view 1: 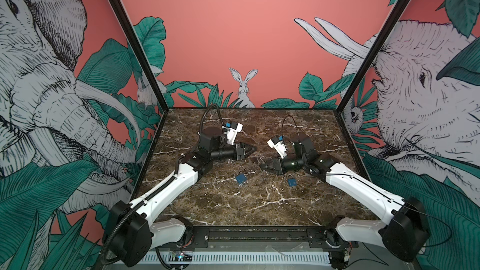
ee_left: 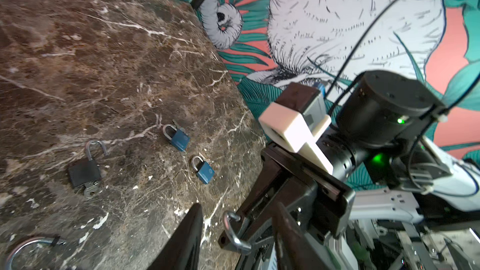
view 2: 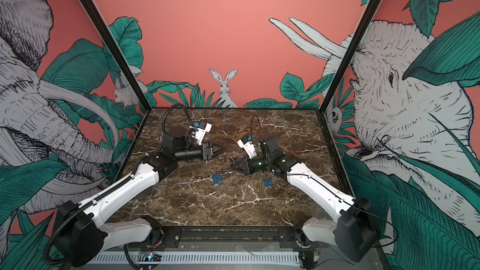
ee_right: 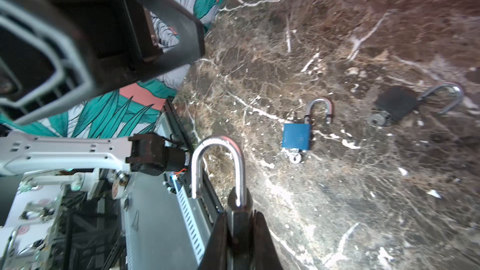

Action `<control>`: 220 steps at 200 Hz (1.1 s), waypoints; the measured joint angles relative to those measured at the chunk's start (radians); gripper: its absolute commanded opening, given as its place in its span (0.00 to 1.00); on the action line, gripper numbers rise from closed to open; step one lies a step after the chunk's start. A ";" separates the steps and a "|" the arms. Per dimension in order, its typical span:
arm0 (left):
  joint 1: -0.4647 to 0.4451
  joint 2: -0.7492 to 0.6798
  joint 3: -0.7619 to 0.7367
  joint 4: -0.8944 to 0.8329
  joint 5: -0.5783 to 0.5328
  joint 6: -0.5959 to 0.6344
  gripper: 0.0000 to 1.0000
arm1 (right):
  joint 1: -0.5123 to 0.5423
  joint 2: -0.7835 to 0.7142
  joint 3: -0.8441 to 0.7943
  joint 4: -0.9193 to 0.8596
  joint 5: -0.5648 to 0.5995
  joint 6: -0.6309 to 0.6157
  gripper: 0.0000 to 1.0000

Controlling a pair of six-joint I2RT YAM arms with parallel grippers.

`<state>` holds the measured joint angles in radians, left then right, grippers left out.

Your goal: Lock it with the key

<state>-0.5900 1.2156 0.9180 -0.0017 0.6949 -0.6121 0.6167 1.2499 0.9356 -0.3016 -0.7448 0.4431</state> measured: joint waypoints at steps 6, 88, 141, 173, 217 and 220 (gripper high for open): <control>-0.011 0.004 0.011 -0.023 0.005 0.018 0.47 | 0.000 0.004 0.005 -0.005 -0.011 -0.002 0.00; -0.036 0.014 0.010 -0.172 0.013 0.125 0.48 | -0.062 0.018 0.046 -0.012 -0.155 0.025 0.00; -0.036 0.005 -0.003 -0.168 -0.010 0.127 0.47 | -0.066 0.016 0.046 -0.011 -0.193 0.033 0.00; -0.032 -0.015 -0.003 -0.148 -0.011 0.123 0.47 | -0.071 0.013 0.045 -0.010 -0.217 0.037 0.00; -0.018 -0.053 -0.014 -0.095 0.007 0.097 0.42 | -0.075 0.011 0.031 0.002 -0.251 0.046 0.00; -0.017 -0.053 -0.014 -0.092 0.009 0.094 0.41 | -0.075 0.011 0.031 0.002 -0.254 0.047 0.00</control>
<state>-0.6071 1.1625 0.9039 -0.0937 0.7036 -0.5179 0.5419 1.2610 0.9661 -0.2996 -0.9985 0.4900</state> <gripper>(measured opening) 0.439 0.114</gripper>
